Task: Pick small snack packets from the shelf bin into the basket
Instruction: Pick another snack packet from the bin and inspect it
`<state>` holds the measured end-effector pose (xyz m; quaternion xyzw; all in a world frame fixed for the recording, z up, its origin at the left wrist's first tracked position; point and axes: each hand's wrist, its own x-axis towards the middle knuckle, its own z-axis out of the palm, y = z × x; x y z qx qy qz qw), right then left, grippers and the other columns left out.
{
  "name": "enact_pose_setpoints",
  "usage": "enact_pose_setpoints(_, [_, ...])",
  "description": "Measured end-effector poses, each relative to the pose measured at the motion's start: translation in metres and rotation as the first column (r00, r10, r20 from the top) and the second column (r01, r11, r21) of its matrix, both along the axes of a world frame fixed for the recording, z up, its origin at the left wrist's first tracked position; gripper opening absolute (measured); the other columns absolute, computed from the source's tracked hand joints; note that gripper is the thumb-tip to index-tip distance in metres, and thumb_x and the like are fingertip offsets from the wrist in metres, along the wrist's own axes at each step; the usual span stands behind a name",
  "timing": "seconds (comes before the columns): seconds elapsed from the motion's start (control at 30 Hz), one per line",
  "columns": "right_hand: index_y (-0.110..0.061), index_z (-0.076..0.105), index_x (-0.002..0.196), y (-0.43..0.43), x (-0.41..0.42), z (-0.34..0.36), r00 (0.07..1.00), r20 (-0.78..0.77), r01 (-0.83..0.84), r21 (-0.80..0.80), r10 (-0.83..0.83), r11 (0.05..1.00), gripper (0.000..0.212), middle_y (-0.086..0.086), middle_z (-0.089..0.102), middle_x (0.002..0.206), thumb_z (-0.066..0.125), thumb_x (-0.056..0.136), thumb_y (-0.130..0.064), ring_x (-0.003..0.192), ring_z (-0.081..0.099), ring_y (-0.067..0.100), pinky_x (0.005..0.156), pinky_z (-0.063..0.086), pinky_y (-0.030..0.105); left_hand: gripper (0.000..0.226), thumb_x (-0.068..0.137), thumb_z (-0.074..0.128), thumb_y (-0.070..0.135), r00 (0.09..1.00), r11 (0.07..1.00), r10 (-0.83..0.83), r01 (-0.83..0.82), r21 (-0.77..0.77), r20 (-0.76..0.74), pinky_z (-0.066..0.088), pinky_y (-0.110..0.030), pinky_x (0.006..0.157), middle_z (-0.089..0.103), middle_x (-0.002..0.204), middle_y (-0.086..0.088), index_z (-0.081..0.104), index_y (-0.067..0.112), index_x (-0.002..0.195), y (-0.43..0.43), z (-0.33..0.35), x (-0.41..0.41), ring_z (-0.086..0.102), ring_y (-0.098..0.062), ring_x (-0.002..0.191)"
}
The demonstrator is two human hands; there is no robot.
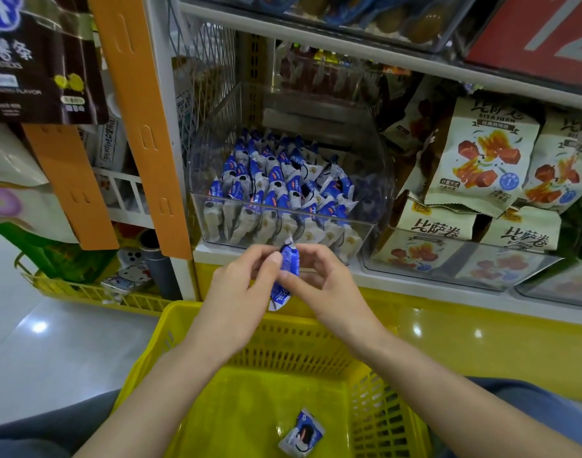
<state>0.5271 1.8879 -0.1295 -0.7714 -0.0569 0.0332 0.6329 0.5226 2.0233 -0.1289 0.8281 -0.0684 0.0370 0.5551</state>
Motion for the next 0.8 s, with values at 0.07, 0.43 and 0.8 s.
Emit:
enact_pose_setpoints(0.07, [-0.024, 0.050, 0.108, 0.000, 0.000, -0.004, 0.995, 0.080, 0.060, -0.084, -0.054, 0.995, 0.035, -0.011, 0.062, 0.105, 0.071, 0.080, -0.016, 0.094, 0.061, 0.003, 0.084, 0.050, 0.019, 0.020, 0.079, 0.048, 0.055, 0.995, 0.992, -0.072, 0.064, -0.111, -0.069, 0.046, -0.009, 0.073, 0.067, 0.091, 0.020, 0.057, 0.044, 0.094, -0.003, 0.003, -0.003, 0.061, 0.009, 0.086])
enact_pose_setpoints(0.43, [-0.027, 0.048, 0.116, 0.004, 0.000, 0.003, 0.987, 0.157, 0.001, -0.181, 0.027, 0.983, 0.038, -0.012, 0.061, 0.111, 0.067, 0.083, -0.022, 0.098, 0.057, -0.007, 0.082, 0.044, 0.009, 0.017, 0.095, 0.048, 0.012, 0.988, 0.928, 0.030, -0.084, -0.363, -0.152, 0.055, -0.024, 0.072, 0.070, 0.092, -0.002, 0.060, 0.020, 0.104, 0.002, 0.014, 0.004, 0.067, -0.008, 0.080])
enact_pose_setpoints(0.8, [-0.021, 0.061, 0.105, 0.003, 0.016, 0.043, 0.972, 0.229, 0.079, -0.085, -0.057, 0.993, 0.022, -0.006, 0.070, 0.096, 0.065, 0.084, -0.023, 0.092, 0.066, 0.011, 0.080, 0.055, 0.028, 0.014, 0.097, 0.043, 0.024, 0.982, 0.984, 0.126, -0.105, -0.144, 0.144, 0.041, -0.006, 0.057, 0.063, 0.084, 0.006, 0.055, 0.020, 0.091, 0.015, 0.034, 0.030, 0.057, 0.006, 0.071])
